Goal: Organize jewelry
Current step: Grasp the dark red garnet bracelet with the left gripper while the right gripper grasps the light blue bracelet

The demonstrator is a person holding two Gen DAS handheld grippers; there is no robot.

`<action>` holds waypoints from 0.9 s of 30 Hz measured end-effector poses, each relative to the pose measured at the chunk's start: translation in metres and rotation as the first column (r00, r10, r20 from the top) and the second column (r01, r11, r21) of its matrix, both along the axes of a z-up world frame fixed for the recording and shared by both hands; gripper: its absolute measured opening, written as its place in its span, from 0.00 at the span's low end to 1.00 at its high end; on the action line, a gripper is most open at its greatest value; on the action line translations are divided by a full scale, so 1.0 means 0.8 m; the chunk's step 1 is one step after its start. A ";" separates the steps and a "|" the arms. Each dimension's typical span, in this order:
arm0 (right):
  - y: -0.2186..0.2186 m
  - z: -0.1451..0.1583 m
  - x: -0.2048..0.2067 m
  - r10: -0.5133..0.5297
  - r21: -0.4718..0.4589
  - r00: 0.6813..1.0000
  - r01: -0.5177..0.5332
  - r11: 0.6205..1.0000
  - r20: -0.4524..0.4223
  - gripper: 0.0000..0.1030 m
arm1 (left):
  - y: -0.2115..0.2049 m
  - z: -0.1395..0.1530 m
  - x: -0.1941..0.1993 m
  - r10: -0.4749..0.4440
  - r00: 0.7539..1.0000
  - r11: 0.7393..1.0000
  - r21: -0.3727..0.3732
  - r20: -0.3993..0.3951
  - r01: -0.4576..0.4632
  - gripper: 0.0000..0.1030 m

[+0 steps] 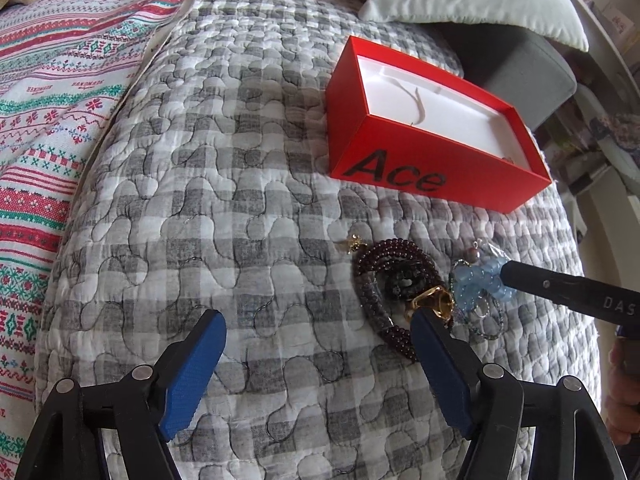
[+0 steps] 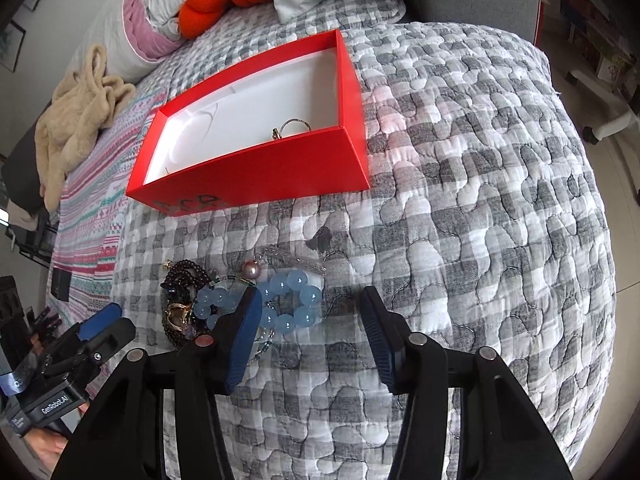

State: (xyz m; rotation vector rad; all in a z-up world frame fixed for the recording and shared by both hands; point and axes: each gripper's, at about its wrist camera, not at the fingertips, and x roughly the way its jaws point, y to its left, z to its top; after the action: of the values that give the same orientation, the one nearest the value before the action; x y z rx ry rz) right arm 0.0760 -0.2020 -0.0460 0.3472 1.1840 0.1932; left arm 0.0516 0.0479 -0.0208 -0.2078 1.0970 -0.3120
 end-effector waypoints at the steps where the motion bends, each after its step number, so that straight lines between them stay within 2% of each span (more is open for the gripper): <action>1: 0.005 0.000 0.001 0.007 -0.028 1.000 -0.007 1.000 0.009 0.41 | 0.001 0.000 0.001 -0.001 1.000 1.000 -0.004 -0.002 0.001 0.74; 2: 0.010 0.000 0.001 0.017 -0.061 1.000 -0.016 0.998 0.020 0.34 | 0.001 -0.001 0.001 -0.003 1.000 1.000 -0.011 -0.006 0.003 0.72; 4: 0.022 0.000 0.000 0.049 -0.129 0.998 -0.044 0.991 0.036 0.24 | 0.001 -0.002 0.003 -0.012 1.000 0.999 -0.030 -0.018 0.012 0.62; 5: 0.028 0.000 0.000 0.074 -0.155 0.996 -0.067 0.986 0.041 0.14 | 0.001 -0.003 0.003 -0.016 1.000 0.999 -0.038 -0.023 0.015 0.59; 6: 0.031 0.000 -0.001 0.088 -0.170 0.995 -0.080 0.982 0.042 0.12 | 0.000 -0.004 0.006 -0.021 0.999 0.999 -0.046 -0.028 0.020 0.54; 7: 0.031 0.001 -0.001 0.092 -0.178 0.995 -0.083 0.981 0.044 0.12 | -0.001 -0.005 0.006 -0.029 0.999 0.998 -0.058 -0.034 0.027 0.48; 13: 0.003 0.014 -0.005 0.060 -0.155 0.995 -0.047 0.987 0.078 0.12 | -0.017 -0.011 0.011 -0.054 0.996 0.993 -0.108 -0.067 0.047 0.32; 18: -0.024 0.028 -0.014 0.022 -0.125 0.994 -0.009 0.992 0.105 0.12 | -0.034 -0.017 0.015 -0.062 0.996 0.995 -0.081 -0.070 0.056 0.23; 25: -0.052 0.026 -0.022 -0.015 -0.117 0.995 0.026 0.993 0.101 0.12 | -0.046 -0.022 0.020 -0.055 0.997 0.998 -0.029 -0.048 0.054 0.20; 27: -0.055 0.023 -0.022 -0.020 -0.112 0.995 0.031 0.993 0.094 0.12 | -0.048 -0.023 0.022 -0.052 0.998 0.999 -0.011 -0.042 0.051 0.14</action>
State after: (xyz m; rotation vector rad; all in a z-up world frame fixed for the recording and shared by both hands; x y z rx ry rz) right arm 0.0586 -0.2460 -0.0276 0.2512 1.0933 0.1184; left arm 0.0690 0.0098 -0.0390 -0.1960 1.1440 -0.3605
